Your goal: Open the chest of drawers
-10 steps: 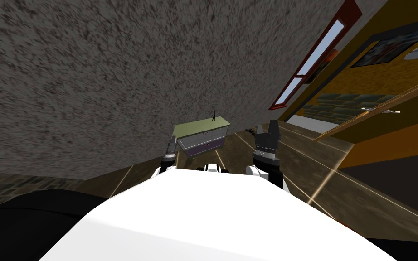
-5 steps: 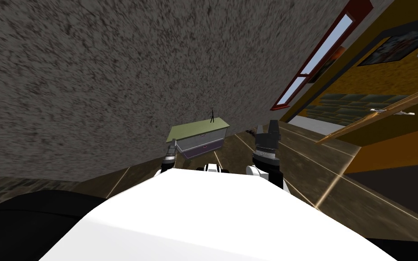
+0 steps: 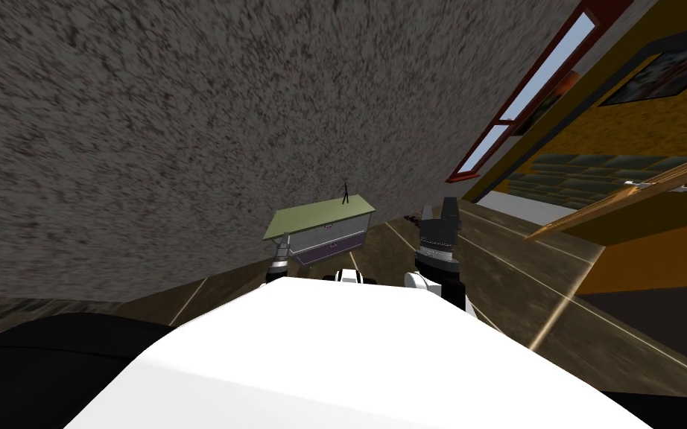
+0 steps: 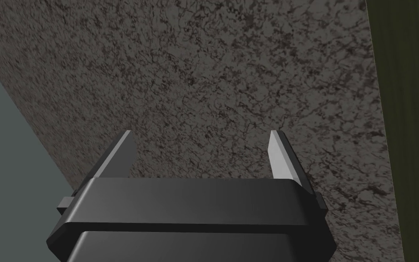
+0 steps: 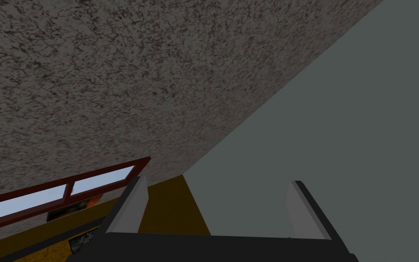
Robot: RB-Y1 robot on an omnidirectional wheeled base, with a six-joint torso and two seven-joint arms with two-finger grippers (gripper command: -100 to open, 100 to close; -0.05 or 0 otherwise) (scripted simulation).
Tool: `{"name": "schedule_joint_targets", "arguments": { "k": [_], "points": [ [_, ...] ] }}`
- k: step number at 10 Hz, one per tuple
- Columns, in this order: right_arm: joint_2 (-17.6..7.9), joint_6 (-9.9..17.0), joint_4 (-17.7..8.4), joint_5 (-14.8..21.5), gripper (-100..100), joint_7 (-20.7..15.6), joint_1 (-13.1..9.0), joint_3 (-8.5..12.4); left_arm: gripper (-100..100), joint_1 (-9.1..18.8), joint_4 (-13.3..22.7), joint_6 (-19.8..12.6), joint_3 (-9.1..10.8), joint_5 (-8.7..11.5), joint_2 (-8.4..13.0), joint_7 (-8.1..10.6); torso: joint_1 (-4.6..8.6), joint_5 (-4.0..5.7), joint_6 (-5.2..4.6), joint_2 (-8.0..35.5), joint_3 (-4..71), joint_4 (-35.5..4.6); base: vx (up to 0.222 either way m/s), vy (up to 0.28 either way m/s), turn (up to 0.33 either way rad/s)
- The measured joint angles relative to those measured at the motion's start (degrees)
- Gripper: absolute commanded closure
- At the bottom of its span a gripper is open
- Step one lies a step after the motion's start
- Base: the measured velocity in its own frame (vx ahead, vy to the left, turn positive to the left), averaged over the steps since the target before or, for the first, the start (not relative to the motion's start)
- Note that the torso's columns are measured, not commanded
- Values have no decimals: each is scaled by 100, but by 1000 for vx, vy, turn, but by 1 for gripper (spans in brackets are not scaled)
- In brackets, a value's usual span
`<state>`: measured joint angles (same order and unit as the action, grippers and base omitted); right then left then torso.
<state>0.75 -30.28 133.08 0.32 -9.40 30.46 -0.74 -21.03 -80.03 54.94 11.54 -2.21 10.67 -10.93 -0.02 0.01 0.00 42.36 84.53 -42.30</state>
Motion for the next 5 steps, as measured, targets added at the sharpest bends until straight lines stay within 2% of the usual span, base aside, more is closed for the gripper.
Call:
{"name": "schedule_joint_targets", "arguments": {
  "k": [5],
  "points": [
    [0, 0, 0, 0, 0, 0, 0, 0, -100, 174, 879, 420, 119, 45, -41, -7, 1, -2, 0, -9, 4, 2, 120, -92, 21]
  ]
}}
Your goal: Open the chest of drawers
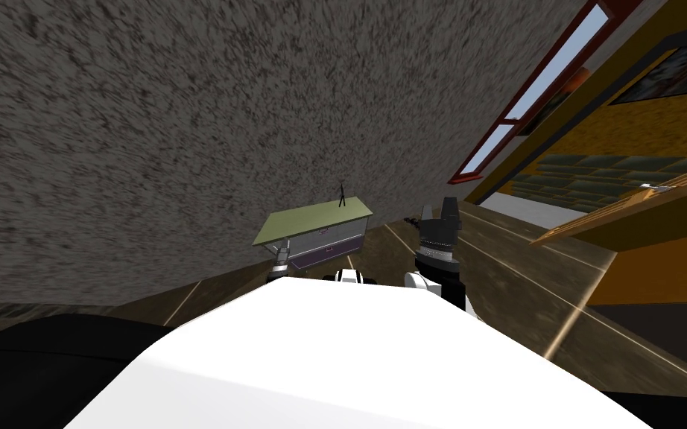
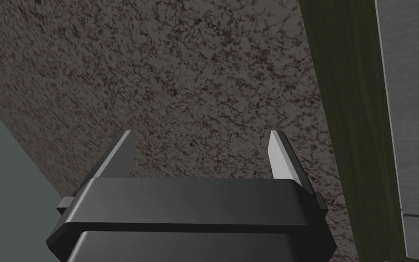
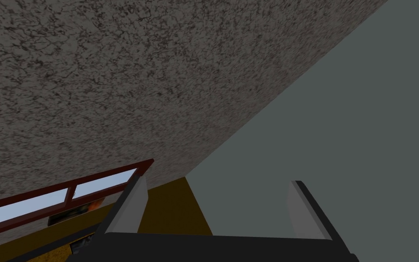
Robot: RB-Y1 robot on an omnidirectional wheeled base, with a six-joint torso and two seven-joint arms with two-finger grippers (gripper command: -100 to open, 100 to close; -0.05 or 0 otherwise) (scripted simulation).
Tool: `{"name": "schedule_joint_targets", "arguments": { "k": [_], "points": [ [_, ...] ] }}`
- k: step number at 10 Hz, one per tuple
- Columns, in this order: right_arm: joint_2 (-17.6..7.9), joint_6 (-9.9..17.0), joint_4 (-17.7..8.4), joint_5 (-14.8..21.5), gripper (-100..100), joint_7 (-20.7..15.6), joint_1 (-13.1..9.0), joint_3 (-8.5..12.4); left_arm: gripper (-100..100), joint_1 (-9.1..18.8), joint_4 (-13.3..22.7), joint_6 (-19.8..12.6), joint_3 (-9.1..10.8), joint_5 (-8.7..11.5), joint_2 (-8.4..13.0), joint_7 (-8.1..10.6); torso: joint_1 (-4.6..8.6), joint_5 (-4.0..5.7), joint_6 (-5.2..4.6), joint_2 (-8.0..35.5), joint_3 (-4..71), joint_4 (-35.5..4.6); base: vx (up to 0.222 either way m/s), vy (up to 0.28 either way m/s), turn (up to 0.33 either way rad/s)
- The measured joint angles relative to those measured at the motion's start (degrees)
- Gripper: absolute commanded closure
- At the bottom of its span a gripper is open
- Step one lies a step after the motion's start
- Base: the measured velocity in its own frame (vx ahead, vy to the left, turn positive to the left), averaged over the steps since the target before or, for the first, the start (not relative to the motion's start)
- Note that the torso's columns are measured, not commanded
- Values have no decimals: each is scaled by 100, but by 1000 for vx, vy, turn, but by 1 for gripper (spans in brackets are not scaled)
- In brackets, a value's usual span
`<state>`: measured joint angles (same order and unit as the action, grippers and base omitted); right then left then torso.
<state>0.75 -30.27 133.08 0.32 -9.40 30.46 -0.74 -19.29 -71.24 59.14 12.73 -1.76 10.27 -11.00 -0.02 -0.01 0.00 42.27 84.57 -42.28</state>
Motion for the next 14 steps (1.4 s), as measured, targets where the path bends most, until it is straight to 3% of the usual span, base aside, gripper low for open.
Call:
{"name": "schedule_joint_targets", "arguments": {
  "k": [14],
  "points": [
    [0, 0, 0, 0, 0, 0, 0, 0, -100, 343, 2328, 1124, 307, 119, -326, -13, 15, 5, 0, -18, 12, 5, 110, -86, 19]
  ]
}}
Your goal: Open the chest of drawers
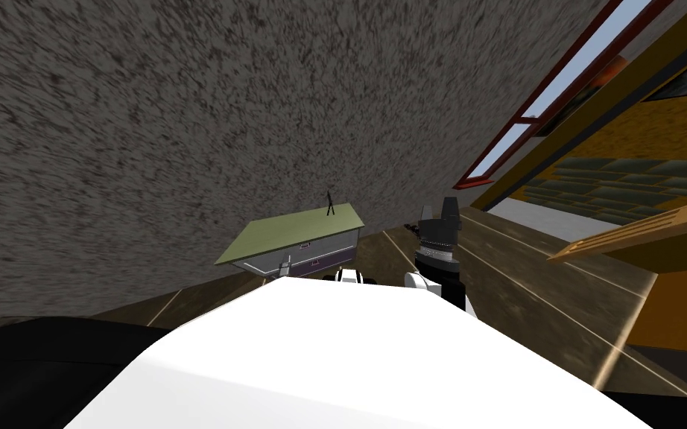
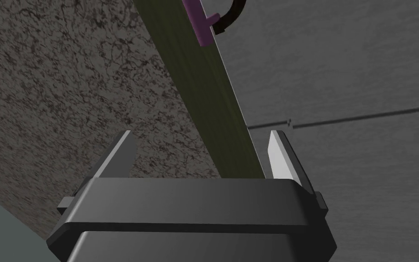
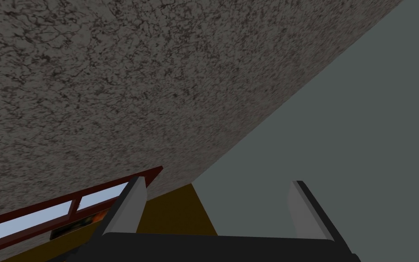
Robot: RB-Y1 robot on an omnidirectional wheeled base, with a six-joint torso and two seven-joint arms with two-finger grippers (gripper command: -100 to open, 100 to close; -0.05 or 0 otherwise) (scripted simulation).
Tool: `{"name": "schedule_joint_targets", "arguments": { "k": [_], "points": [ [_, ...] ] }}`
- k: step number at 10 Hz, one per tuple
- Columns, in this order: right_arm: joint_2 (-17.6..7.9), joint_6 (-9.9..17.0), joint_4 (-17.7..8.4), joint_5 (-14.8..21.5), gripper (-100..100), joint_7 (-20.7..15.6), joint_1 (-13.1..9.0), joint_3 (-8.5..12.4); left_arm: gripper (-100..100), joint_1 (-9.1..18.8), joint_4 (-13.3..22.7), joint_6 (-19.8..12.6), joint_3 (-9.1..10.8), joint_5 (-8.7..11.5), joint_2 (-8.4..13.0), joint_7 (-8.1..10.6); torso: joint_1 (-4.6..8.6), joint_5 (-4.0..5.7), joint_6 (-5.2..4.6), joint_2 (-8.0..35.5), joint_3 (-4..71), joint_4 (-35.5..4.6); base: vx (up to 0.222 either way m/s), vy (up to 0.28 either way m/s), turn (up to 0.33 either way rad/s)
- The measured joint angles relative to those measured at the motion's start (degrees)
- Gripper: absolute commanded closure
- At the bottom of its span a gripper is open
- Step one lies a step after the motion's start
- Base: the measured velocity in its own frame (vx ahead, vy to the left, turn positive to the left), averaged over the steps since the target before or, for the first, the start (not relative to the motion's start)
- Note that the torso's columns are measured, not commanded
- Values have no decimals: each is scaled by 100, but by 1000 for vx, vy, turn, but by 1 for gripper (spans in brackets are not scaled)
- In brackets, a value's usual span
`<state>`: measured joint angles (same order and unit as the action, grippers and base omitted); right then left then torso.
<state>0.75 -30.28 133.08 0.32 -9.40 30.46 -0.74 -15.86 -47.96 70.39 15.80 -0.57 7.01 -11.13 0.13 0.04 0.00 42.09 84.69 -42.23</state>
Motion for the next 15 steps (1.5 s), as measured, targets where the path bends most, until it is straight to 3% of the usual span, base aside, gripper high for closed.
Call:
{"name": "schedule_joint_targets", "arguments": {
  "k": [6, 7, 8, 10, 12, 15],
  "points": [
    [-1, 0, 0, 0, 0, 0, -1, 0, -100, 158, 919, 459, 107, 40, -377, -22, -9, -4, 0, 19, -12, -5, 70, -65, 13],
    [-1, 0, 0, 0, 0, 0, -2, 1, -100, 161, 940, 480, 109, 40, -390, -24, -18, -3, 0, 24, -13, -6, -6, -12, 96],
    [-1, 0, 0, 0, 0, 0, -2, 1, -100, 166, 825, 386, 50, 55, -385, -26, -22, -6, 1, 31, -18, -8, -12, -12, 50],
    [-1, 0, 0, 0, 0, 0, -2, 1, -100, 369, 1013, 359, -22, 109, -315, -39, -17, -5, 1, 26, -16, -7, -26, -11, 119],
    [-1, 0, 0, 0, 0, 0, -2, 1, -100, 781, 1478, 422, -157, 217, -155, -54, -10, -3, 0, 21, -13, -6, -34, -27, 144],
    [-1, 0, 0, 0, 0, 0, -2, 1, -100, 1243, 1691, 180, -404, 364, 42, -66, -16, -5, 0, 18, -11, -4, -34, -22, 128]
  ]
}}
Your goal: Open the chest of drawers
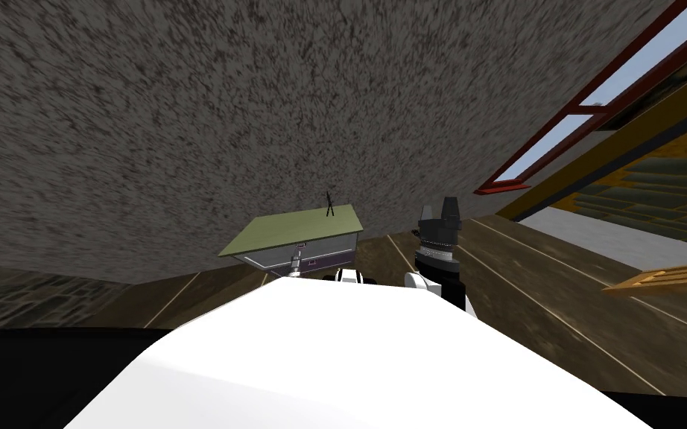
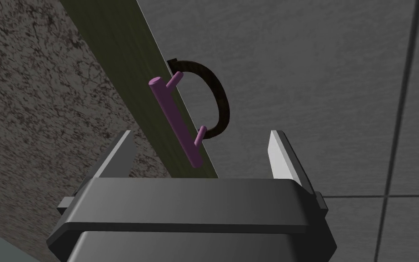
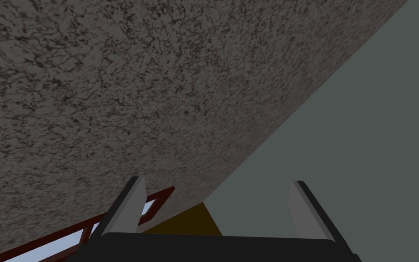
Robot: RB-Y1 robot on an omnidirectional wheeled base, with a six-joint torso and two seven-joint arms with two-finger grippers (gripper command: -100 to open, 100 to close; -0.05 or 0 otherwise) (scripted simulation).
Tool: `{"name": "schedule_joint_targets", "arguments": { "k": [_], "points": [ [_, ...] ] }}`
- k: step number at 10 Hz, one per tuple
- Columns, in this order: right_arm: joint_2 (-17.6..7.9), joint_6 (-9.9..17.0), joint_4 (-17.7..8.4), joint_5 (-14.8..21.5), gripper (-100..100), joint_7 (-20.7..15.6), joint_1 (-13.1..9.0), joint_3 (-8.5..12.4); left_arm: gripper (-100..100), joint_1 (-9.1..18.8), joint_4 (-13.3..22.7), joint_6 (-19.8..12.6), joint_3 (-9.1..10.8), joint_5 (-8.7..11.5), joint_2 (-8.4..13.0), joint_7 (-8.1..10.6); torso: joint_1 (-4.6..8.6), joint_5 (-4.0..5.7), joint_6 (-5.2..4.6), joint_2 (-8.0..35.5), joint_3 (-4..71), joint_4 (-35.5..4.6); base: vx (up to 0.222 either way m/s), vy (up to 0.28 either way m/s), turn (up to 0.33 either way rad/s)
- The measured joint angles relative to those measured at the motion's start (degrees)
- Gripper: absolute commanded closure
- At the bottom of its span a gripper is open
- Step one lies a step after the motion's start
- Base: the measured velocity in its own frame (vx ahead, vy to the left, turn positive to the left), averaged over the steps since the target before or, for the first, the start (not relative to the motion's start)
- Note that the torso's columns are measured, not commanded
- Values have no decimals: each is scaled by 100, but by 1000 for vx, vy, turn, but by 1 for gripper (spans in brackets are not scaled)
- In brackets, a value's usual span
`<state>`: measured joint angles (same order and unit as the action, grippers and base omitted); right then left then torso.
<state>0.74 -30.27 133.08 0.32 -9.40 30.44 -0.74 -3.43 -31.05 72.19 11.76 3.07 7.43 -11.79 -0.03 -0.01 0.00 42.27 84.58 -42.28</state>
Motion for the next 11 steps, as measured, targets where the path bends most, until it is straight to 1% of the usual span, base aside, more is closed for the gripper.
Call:
{"name": "schedule_joint_targets", "arguments": {
  "k": [1, 2, 3, 4, 5, 6, 7, 8, 9, 10, 11],
  "points": [
    [0, 0, 0, 0, 0, 0, 0, 0, -100, 195, 224, 26, -80, 52, 66, -5, 1, 0, 0, 1, -1, 0, -35, -21, 130],
    [0, 0, 0, 0, 0, 0, 0, 0, -100, 297, 242, -32, -168, 96, 124, -9, 2, 1, 0, 3, -2, -1, -34, -19, 136],
    [0, 0, 0, 0, 0, 0, 0, 0, -100, 576, 566, 2, -242, 152, 175, -38, 3, 0, -1, 1, -1, -1, -22, -13, 41],
    [0, 0, 0, 0, 0, 0, 0, 0, -100, 548, 425, -80, -290, 167, 178, -58, 2, 0, 0, 0, 0, 0, -8, -5, 1],
    [0, 0, 0, 0, 0, 0, 0, 0, 100, 537, 391, -114, -294, 167, 177, -61, 0, 0, -1, -3, 1, 1, 26, 15, -218],
    [-1, 0, 0, 0, 0, 0, -1, 0, 100, 406, 287, -93, -209, 121, 129, -45, -4, -2, -3, -9, 5, 2, 32, 22, -96],
    [0, 0, 0, 0, 0, 0, 0, 0, 100, 330, 252, 9, -166, 87, 93, -25, -27, -19, 1, -32, 9, 23, 26, 11, -74],
    [0, 0, 0, 0, 0, 0, 0, 0, 100, 323, 415, 174, -92, 63, 70, -14, -36, -27, 1, -42, 18, 30, 18, 9, -47],
    [0, 0, 0, 0, 0, 0, 0, 0, 100, 241, 355, 198, -63, 44, 50, -7, -39, -31, 5, -40, 16, 35, 8, 3, 1],
    [0, 0, 0, 0, 0, 0, 0, 0, 100, 147, 167, 107, -63, 30, 27, -10, -37, -28, 7, -32, 12, 31, 18, 7, -76],
    [0, 0, 0, 0, 0, 0, 0, 0, 100, 78, 88, 98, -11, 6, 6, -3, -36, -29, 6, -29, 10, 31, 17, 14, -55]
  ]
}}
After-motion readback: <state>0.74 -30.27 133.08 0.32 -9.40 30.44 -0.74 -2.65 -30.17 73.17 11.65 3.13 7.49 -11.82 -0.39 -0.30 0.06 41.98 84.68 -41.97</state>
